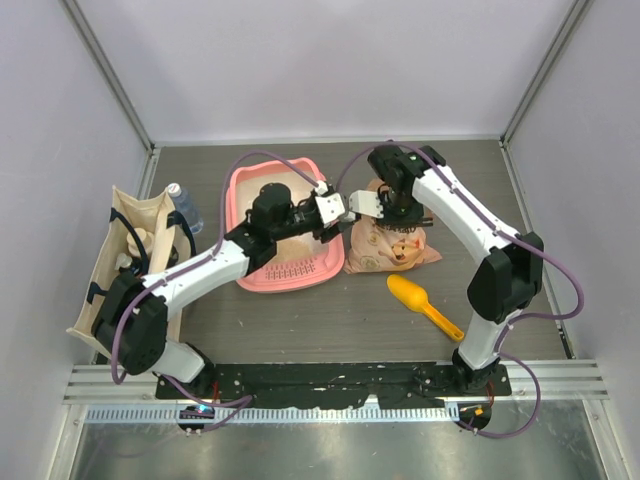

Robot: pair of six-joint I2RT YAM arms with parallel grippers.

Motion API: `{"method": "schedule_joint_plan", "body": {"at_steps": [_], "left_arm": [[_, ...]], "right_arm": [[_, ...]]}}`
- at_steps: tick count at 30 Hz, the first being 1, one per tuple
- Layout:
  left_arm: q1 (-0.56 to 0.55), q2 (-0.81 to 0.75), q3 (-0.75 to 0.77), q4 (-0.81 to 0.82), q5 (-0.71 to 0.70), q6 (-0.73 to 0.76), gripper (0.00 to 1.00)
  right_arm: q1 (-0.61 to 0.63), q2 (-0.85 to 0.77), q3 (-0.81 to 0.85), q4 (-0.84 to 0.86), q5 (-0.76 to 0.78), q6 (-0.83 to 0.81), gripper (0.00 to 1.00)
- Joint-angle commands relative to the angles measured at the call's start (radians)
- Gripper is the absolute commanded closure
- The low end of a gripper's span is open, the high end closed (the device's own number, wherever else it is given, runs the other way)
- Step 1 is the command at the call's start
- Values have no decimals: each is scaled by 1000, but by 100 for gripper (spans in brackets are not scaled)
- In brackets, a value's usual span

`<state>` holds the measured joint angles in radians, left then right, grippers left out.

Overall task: Fill the litter box with clean litter
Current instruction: Clamp the cat litter bag at the center of the board, then reset both arms

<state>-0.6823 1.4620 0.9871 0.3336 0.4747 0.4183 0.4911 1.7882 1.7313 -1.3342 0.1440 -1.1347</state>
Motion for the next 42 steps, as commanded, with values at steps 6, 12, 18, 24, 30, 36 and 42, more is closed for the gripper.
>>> {"method": "schedule_joint_plan", "body": {"at_steps": [6, 12, 18, 24, 30, 36, 42], "left_arm": [[-22, 8, 51, 65, -7, -3, 38], [-20, -3, 51, 45, -18, 5, 38], [-22, -14, 61, 19, -16, -3, 38], [-22, -60, 64, -27, -90, -82, 26], [24, -98, 102, -67, -321, -280, 5], [84, -127, 122, -157, -459, -412, 0], [133, -138, 108, -163, -631, -489, 0]], "right_arm": [[73, 4, -88, -46, 31, 0, 99], [76, 8, -59, -26, -55, 42, 84], [-32, -1, 78, -19, -222, 162, 36], [-177, 45, 495, -71, -366, 341, 20], [-290, -7, 491, 128, -377, 648, 18], [-348, -82, 242, 352, -149, 953, 14], [-474, -72, 180, 452, -23, 1113, 11]]}}
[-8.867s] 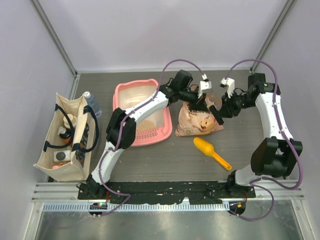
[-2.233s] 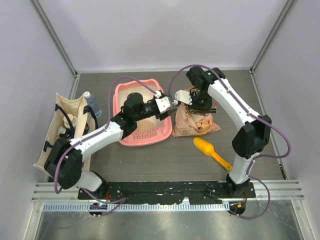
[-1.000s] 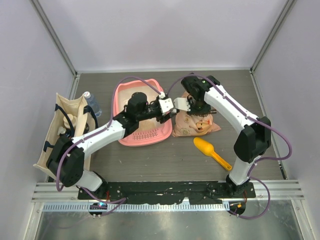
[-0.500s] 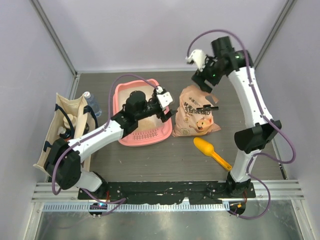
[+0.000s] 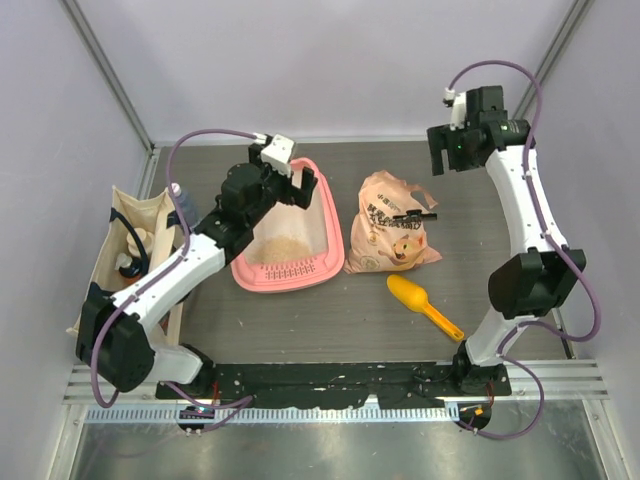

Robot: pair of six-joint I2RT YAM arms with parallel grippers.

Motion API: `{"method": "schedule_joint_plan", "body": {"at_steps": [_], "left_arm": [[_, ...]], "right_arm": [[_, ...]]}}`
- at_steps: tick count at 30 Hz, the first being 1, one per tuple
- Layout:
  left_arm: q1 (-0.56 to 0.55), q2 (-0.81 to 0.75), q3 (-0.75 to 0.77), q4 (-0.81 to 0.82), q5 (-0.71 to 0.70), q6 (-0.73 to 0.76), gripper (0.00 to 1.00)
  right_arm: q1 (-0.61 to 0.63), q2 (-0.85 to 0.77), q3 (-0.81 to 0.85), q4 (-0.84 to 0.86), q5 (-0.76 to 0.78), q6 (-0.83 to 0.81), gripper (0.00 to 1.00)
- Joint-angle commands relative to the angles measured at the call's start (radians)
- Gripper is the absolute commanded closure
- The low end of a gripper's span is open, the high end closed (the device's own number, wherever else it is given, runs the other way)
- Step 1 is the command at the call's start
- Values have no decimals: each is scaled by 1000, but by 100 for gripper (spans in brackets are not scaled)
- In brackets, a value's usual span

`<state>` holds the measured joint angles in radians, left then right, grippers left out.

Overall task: Fill the litter box with clean litter
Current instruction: Reset both arms

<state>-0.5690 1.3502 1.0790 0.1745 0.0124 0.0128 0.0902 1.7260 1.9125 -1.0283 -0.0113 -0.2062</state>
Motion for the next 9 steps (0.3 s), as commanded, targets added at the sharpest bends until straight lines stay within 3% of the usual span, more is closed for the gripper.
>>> {"method": "schedule_joint_plan", "body": {"at_steps": [1, 5, 9], "left_arm": [[21, -16, 28, -3, -189, -80, 0], [30, 26, 79, -6, -288, -39, 0], [69, 76, 179, -131, -356, -95, 0]], "right_arm": [[-78, 12, 9, 152, 139, 204, 9], [-148, 84, 123, 157, 146, 237, 11], [-149, 139, 244, 177, 129, 235, 12]]}}
